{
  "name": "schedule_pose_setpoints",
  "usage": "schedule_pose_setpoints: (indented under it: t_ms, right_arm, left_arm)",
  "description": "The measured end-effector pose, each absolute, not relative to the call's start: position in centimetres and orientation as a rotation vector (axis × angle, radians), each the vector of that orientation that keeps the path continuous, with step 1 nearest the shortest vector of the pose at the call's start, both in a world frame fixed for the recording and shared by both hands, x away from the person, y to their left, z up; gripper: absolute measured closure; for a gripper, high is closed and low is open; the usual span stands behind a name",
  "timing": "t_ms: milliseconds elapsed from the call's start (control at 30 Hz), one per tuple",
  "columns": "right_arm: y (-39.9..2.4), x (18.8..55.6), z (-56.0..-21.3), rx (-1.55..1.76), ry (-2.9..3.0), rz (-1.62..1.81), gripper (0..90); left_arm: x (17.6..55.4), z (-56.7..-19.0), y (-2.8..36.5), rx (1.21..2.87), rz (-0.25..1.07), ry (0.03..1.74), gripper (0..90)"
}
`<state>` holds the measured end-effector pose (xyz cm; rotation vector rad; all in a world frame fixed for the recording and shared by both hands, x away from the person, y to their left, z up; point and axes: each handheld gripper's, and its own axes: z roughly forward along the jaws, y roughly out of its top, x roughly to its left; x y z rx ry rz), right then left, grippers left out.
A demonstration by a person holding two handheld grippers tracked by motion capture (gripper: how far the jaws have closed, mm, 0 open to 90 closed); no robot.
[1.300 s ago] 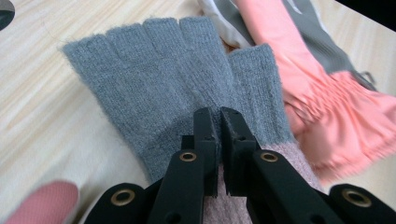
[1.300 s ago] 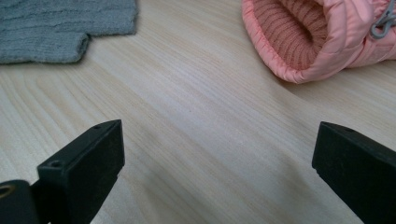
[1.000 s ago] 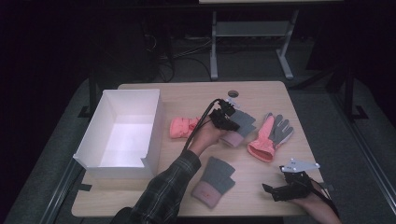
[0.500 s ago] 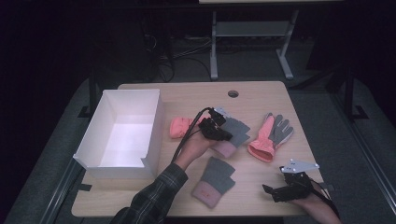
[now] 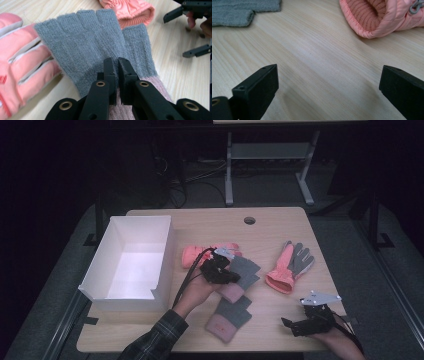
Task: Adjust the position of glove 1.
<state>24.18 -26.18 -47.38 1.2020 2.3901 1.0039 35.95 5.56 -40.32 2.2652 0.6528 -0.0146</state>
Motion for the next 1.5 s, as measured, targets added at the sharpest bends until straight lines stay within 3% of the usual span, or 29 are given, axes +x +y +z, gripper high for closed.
schedule_pose_setpoints:
  t_ms: [633, 1500]
  right_arm:
    - [-26.0, 24.2, -47.4, 1.199, 2.383, 0.990, 2.0]
    - [-26.1, 24.3, -47.4, 1.204, 2.380, 0.991, 2.0]
  left_arm:
    - [30.5, -41.0, 8.9, 2.226, -0.026, 0.699, 85.5]
    - [27.9, -42.9, 7.1, 2.338, -0.055, 0.702, 85.4]
